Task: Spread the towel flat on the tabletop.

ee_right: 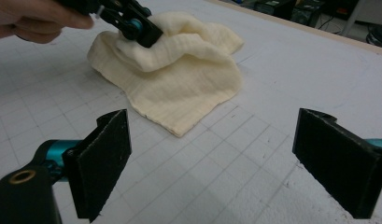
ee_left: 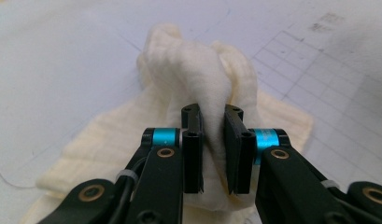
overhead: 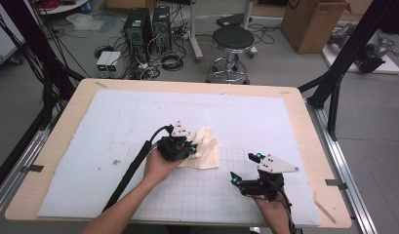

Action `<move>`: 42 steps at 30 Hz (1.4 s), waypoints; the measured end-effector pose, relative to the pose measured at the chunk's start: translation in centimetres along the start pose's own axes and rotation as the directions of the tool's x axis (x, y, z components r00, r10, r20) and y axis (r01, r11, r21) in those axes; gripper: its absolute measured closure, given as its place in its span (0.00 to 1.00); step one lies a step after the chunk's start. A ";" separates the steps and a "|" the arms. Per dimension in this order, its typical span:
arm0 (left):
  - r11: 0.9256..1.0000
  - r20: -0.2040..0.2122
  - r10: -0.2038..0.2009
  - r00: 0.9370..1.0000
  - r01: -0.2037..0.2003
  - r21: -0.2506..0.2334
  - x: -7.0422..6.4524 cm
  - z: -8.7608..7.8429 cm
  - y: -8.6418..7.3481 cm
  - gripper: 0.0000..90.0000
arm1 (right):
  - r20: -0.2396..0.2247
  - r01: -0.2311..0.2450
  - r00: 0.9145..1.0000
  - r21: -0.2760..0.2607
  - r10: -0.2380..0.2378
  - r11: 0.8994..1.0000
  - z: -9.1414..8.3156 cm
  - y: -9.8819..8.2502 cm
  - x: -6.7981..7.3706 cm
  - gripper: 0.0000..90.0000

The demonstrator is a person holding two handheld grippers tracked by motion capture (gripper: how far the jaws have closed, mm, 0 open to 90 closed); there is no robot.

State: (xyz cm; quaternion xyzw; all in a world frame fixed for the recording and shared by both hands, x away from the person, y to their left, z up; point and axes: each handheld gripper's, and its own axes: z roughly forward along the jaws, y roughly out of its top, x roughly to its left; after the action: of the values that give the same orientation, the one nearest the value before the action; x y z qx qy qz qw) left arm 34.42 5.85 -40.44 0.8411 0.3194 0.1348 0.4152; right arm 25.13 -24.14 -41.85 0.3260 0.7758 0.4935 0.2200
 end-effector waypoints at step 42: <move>0.981 -0.095 -0.029 0.995 0.010 -0.193 5.0 -8.9 -5.5 0.53 | -0.039 0.031 0.999 0.058 -0.029 0.998 1.7 0.6 0.9 0.17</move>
State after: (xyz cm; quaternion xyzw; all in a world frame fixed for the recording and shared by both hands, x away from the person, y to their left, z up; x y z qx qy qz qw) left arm 31.46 17.02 -39.47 0.7864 0.3332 0.2017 0.4795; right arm 25.78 -22.25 -42.02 0.3112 0.7988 0.4734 0.2026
